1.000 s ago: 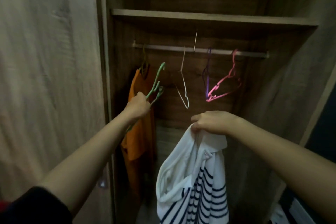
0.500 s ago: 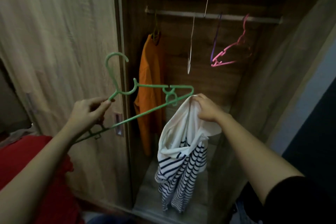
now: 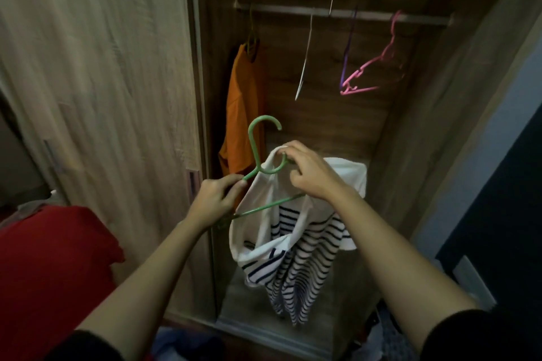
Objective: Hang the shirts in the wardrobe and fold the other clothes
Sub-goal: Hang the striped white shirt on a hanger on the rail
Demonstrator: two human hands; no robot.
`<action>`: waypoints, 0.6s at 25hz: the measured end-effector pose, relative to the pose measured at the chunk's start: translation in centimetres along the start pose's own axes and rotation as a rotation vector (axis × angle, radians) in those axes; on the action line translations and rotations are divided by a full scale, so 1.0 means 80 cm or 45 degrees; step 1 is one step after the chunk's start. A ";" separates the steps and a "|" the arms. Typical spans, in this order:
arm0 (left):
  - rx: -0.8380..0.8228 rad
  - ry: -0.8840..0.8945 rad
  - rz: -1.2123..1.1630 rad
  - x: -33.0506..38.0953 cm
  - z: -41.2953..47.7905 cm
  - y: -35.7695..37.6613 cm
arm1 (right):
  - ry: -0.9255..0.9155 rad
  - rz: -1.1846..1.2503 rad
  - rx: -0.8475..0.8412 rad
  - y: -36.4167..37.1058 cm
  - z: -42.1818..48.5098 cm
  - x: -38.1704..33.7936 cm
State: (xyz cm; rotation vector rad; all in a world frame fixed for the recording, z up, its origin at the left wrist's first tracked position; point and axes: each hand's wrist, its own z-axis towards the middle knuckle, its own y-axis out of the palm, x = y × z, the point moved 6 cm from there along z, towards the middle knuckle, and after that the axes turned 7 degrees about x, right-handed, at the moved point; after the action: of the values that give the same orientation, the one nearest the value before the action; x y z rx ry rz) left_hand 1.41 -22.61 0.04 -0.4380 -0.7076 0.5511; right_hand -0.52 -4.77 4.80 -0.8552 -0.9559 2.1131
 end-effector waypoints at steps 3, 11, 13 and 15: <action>0.226 0.040 0.040 -0.004 0.008 -0.003 | -0.163 -0.351 0.119 -0.021 0.000 0.005; 0.114 -0.117 0.598 0.013 -0.083 0.108 | -0.074 -0.342 0.400 -0.054 0.012 0.010; -0.230 -0.465 0.531 -0.031 -0.126 0.145 | -0.031 -0.317 0.437 -0.069 0.004 0.020; -0.259 -0.633 0.078 -0.062 -0.131 0.144 | 0.018 -0.337 0.446 -0.081 -0.014 0.044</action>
State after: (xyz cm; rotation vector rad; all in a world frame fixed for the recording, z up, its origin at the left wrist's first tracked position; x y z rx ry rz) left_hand 1.98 -18.67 -15.79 -0.5189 -1.2376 0.6569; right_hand 0.21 1.69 8.43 -0.5343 -0.6246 1.9615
